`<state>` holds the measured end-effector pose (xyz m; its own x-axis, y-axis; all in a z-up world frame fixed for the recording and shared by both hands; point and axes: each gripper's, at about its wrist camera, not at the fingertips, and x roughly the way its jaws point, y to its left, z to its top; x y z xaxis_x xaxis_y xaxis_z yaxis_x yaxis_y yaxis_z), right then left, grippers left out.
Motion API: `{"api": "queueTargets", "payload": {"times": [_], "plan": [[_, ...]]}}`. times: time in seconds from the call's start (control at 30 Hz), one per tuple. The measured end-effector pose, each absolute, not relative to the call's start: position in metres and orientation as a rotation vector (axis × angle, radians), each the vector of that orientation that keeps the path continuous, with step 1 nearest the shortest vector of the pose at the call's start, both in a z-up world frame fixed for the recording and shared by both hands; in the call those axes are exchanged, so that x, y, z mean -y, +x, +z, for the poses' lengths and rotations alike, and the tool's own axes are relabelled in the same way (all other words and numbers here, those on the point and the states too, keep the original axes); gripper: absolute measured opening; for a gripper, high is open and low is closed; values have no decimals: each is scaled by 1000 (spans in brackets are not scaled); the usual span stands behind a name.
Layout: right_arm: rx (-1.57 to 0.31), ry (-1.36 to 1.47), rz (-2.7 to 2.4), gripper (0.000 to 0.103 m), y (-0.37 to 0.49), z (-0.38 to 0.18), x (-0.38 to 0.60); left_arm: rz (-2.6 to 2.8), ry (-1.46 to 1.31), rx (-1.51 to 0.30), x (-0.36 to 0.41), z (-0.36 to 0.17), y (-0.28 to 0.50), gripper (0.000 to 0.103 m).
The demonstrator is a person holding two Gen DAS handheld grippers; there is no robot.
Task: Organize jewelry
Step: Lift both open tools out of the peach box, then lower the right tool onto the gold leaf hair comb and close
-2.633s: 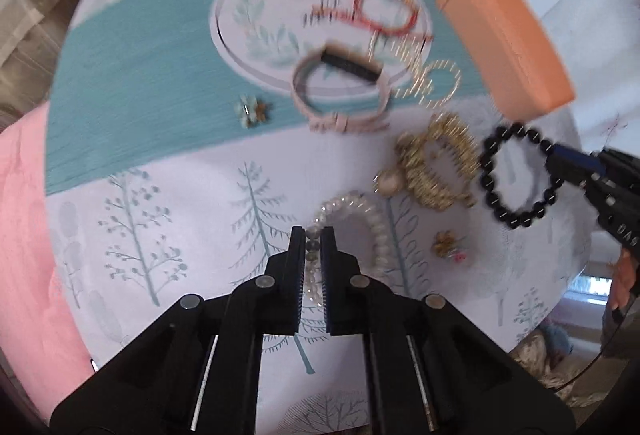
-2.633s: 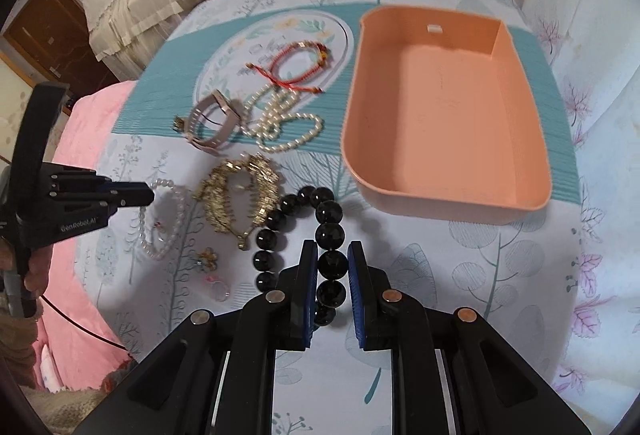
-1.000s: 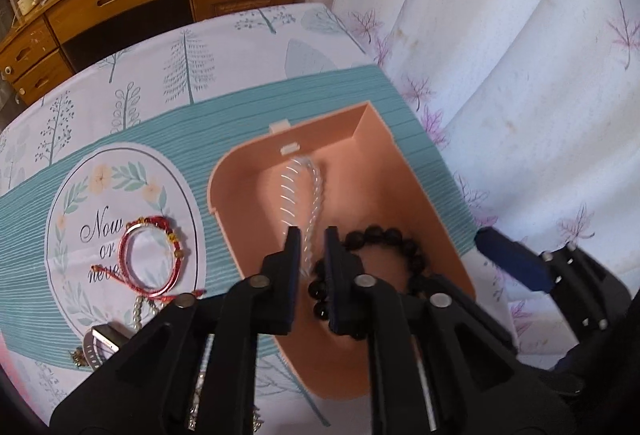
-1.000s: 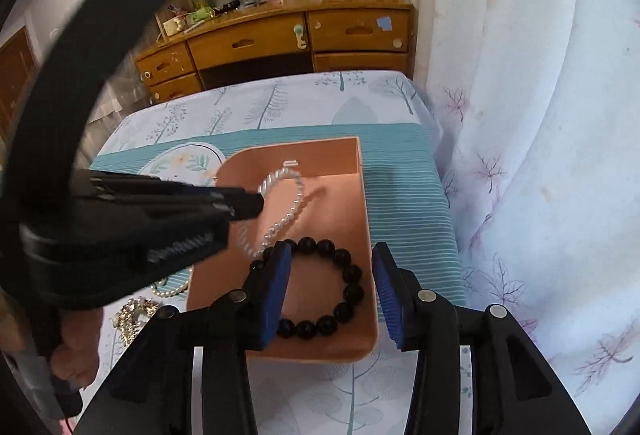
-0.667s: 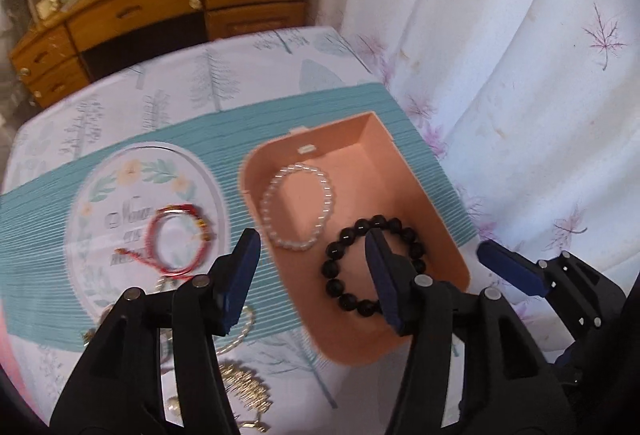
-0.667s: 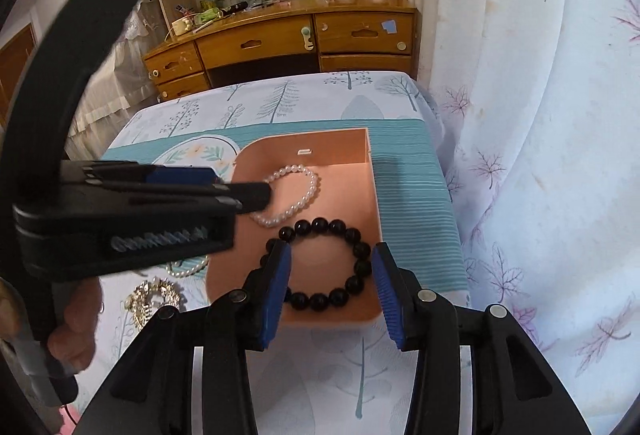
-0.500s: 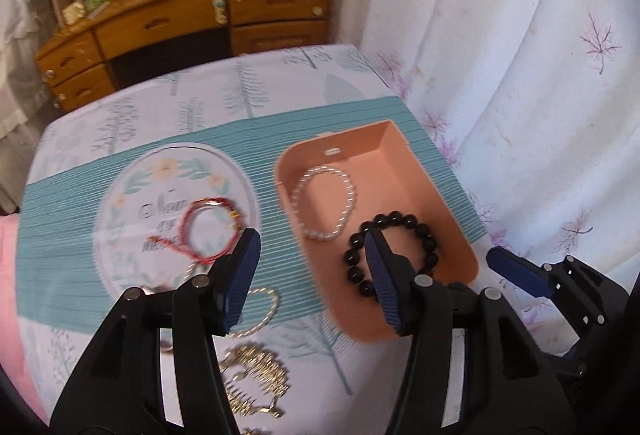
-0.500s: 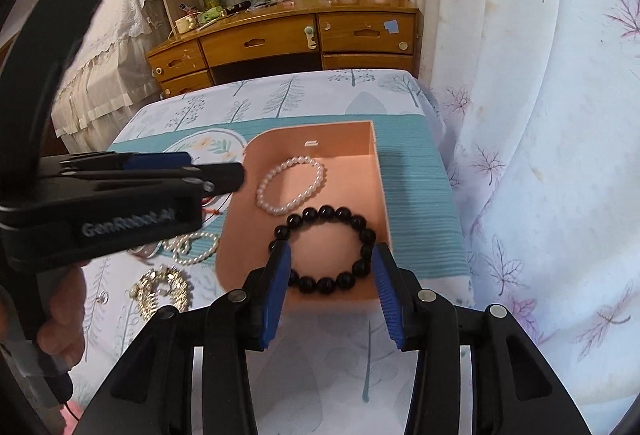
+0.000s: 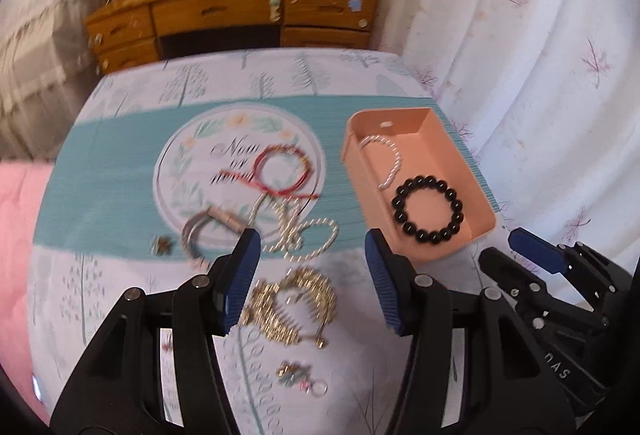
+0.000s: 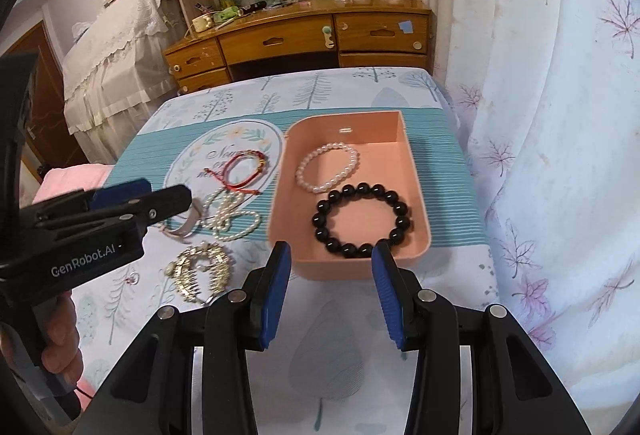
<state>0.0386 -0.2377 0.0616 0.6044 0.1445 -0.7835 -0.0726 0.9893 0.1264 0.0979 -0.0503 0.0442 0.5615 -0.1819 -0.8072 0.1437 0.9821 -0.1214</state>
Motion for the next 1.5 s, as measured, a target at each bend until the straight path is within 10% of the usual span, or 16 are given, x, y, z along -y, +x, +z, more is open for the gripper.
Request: {"api": "queueTargets", "payload": {"times": [1.5], "plan": [[-1042, -370, 526, 42, 94, -6, 84, -44, -100, -1112, -88, -22, 58, 52]]}}
